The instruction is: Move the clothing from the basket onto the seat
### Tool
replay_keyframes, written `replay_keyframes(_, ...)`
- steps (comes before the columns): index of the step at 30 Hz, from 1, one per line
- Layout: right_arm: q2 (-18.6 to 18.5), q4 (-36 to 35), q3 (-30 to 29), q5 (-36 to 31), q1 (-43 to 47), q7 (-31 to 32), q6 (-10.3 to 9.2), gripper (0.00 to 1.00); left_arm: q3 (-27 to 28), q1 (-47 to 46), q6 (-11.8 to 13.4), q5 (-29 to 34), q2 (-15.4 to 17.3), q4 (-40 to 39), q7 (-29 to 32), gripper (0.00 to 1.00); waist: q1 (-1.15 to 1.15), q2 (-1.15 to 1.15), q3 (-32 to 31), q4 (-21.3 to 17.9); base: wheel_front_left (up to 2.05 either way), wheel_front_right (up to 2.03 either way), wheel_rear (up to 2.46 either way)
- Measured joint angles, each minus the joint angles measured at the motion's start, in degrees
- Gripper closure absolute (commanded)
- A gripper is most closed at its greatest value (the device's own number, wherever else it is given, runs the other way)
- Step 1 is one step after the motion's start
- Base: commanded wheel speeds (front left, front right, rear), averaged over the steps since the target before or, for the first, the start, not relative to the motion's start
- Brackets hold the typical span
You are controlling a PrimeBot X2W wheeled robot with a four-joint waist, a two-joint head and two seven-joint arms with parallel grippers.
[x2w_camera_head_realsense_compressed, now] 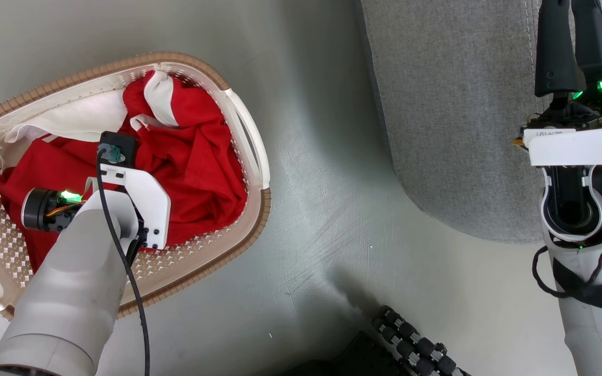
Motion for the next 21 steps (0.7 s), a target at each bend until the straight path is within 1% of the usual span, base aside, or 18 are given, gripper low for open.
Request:
replay_keyframes(11,0.07,0.2,-0.07,-0.02,-1.17,0.0,0.0,0.0,0.04,-0.29,-0.94,-0.49,-0.2,0.19,-1.66,1.0,0.0,0.0,-0.86,0.54,0.0,0.0,0.0)
replay_keyframes(17,0.13,-0.04,-0.8,-0.11,-1.16,-0.01,0.0,0.0,0.29,-0.29,-1.15,-1.44,-0.44,-0.24,-4.59,1.0,0.0,0.0,-1.8,1.11,0.0,0.0,0.0)
replay_keyframes(21,0.16,-0.04,-0.91,-0.18,-1.15,-0.01,0.0,0.0,-0.22,-0.26,-1.91,-1.42,-0.57,-0.83,-6.64,1.0,0.0,0.0,-2.62,1.7,0.0,0.0,0.0)
